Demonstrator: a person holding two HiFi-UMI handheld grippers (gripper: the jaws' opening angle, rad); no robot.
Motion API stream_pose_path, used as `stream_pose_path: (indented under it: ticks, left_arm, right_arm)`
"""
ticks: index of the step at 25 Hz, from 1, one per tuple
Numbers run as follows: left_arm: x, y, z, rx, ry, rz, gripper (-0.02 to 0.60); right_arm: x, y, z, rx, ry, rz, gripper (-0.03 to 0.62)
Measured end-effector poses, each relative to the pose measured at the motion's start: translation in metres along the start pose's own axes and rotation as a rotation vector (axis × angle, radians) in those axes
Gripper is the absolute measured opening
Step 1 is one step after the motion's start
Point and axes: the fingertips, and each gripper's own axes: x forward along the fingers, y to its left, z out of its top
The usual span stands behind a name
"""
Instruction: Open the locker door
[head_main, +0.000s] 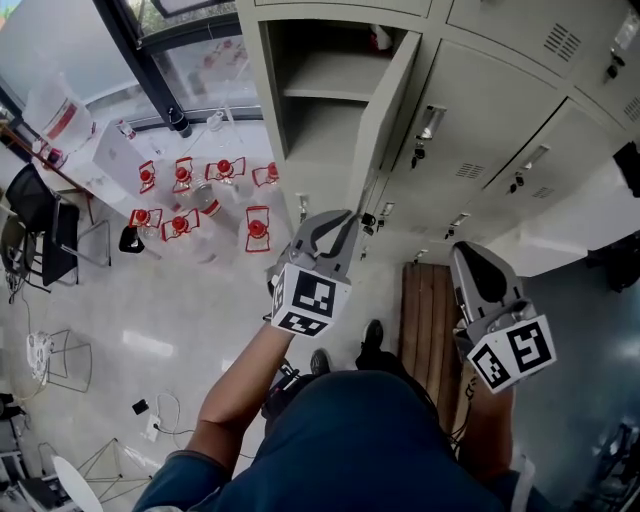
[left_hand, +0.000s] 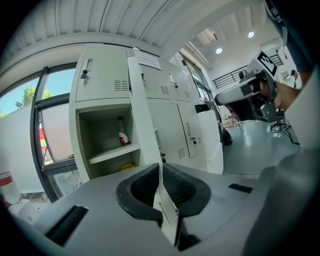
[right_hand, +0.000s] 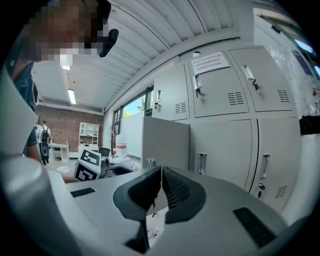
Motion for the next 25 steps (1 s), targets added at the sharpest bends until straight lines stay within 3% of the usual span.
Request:
stream_pose_path:
  ticks: [7,13,18,20,25]
  left_arm:
    - [-0.026,-0.023,0.031,-0.028,-0.073,-0.075,0.026]
    - [-0.065,-0.026,0.064,-0.033,-0.133,-0.094,0.017]
    - [-0.094,-0.018,0.088,-0.164,-0.209,-0.143,0.017]
    - [-0.106,-0.013,0.094,-0.183,-0.217,-0.143,0.017]
    - [-0.133,0.004,0.100,-0.133,-0.208,-0.089,0.017]
  right_arm:
    - [-0.021,0.005,0.003,0.002,-0.014,-0.018,0.037]
    - [-0.033,0.014,0.009,0.066,-0.042,0.029,0.037]
    - [-0.039,0.022,0.012,0.081,-0.053,0.059,0.037]
    - [-0.042,0.027,0.014,0.079,-0.051,0.075,0.035]
    - [-0.045,0.035,0.018,0.039,-0.041,0.093,0.035]
